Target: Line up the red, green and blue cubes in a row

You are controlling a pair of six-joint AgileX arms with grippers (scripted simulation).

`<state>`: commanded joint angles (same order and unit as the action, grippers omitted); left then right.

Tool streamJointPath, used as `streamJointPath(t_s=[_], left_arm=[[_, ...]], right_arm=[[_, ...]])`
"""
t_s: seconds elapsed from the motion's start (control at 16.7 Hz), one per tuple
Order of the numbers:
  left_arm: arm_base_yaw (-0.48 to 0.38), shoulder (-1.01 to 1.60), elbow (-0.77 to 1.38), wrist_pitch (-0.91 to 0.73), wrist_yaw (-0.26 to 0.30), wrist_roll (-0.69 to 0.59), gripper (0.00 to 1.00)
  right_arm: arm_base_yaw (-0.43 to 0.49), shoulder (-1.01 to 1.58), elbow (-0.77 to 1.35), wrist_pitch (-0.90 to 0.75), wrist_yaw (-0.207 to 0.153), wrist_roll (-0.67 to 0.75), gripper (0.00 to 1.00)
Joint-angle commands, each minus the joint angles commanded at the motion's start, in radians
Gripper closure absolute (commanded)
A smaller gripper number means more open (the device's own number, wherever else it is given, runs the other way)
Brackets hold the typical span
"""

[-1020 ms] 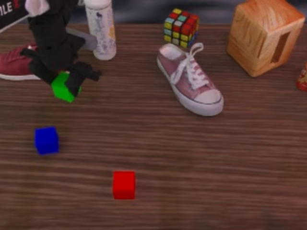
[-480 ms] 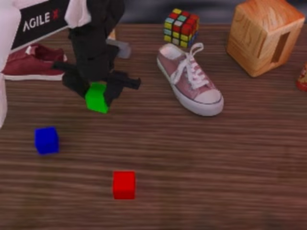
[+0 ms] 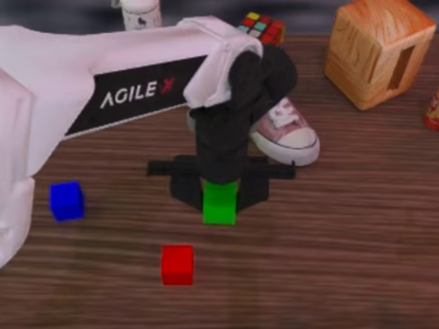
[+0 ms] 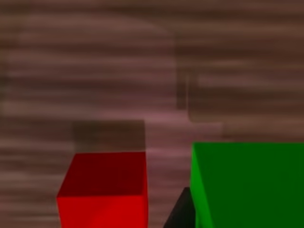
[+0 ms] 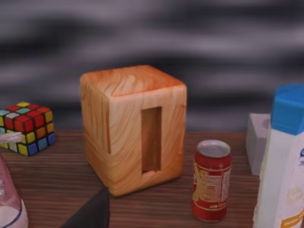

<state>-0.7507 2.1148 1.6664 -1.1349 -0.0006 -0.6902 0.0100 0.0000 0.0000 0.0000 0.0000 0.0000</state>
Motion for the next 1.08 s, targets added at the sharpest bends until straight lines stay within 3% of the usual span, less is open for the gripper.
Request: streamJointPath(t_s=[0.3, 0.66, 1.08], left_arm=[[-0.117, -0.066, -0.07, 0.025, -0.004, -0.171, 1.0], [-0.117, -0.058, -0.081, 0.041, -0.004, -0.169, 1.0], [-0.115, 0.02, -0.221, 0.264, -0.004, -0.169, 1.0]], right_arm=[[0.0, 0.0, 0.0, 0.0, 0.0, 0.0, 0.0], [0.0, 0.0, 0.0, 0.0, 0.0, 0.0, 0.0], [0.0, 0.0, 0.0, 0.0, 0.0, 0.0, 0.0]])
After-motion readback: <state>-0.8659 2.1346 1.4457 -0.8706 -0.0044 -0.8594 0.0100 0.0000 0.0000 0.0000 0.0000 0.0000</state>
